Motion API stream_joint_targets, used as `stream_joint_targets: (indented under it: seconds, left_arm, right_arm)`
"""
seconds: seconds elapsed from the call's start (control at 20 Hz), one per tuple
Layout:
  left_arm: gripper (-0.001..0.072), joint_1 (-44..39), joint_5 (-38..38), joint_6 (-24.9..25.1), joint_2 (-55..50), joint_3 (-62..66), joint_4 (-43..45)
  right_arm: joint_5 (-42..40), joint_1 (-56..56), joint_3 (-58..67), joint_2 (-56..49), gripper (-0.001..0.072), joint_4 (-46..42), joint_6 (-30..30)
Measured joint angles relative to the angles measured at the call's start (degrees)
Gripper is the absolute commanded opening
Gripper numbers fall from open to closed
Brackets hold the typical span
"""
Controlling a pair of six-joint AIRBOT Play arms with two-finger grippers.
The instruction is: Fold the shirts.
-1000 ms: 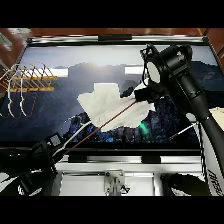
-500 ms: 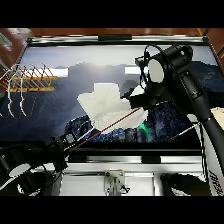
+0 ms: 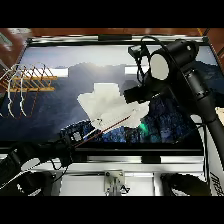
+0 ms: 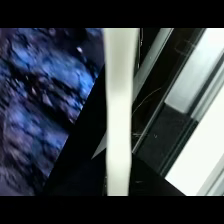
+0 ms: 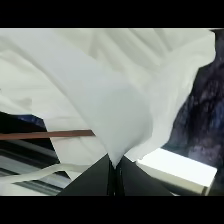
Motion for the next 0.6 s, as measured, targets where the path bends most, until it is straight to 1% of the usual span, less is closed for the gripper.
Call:
stream_joint_targets:
  seconds: [0.3,0.6]
  left_arm:
    - [0.0043,-0.4,9.3,-1.3,-7.6,3.8,-4.0]
    - [0.0043,-1.2,14.8,-1.3,-13.0,5.8,-6.1]
  right_arm:
    - [1.4,8.3,4.4,0.0,0.0087,-0.2,-1.2]
    - [2.6,16.4,5.0,0.0,0.0087,-2.9,1.3]
